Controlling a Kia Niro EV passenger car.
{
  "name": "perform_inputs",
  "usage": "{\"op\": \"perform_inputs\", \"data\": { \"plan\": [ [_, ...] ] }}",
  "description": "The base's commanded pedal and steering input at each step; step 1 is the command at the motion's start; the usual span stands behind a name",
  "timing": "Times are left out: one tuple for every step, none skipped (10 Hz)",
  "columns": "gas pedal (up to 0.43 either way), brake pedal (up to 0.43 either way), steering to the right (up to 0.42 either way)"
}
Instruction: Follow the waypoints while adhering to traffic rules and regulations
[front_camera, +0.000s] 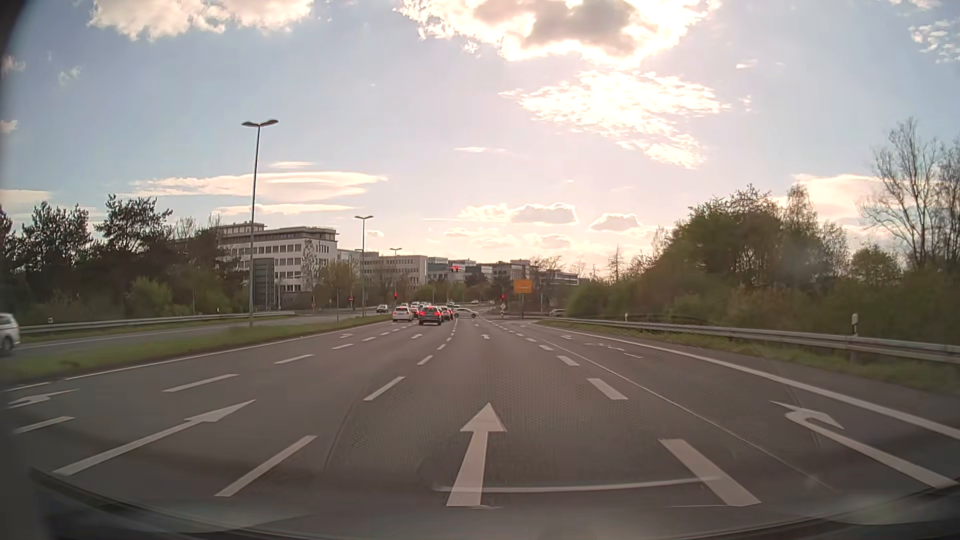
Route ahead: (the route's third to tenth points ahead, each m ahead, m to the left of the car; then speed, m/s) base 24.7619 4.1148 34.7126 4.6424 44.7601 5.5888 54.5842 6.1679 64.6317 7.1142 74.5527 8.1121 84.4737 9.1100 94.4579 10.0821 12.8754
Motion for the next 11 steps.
{"op": "perform_inputs", "data": {
  "plan": [
    [0.0,0.152,-0.007],
    [0.0,0.152,-0.006],
    [0.0,0.159,-0.006],
    [0.0,0.152,-0.013],
    [0.0,0.159,-0.018],
    [0.0,0.152,-0.021],
    [0.0,0.146,-0.023],
    [0.0,0.146,-0.025],
    [0.0,0.146,-0.025],
    [0.0,0.152,-0.025],
    [0.0,0.159,-0.025]
  ]
}}
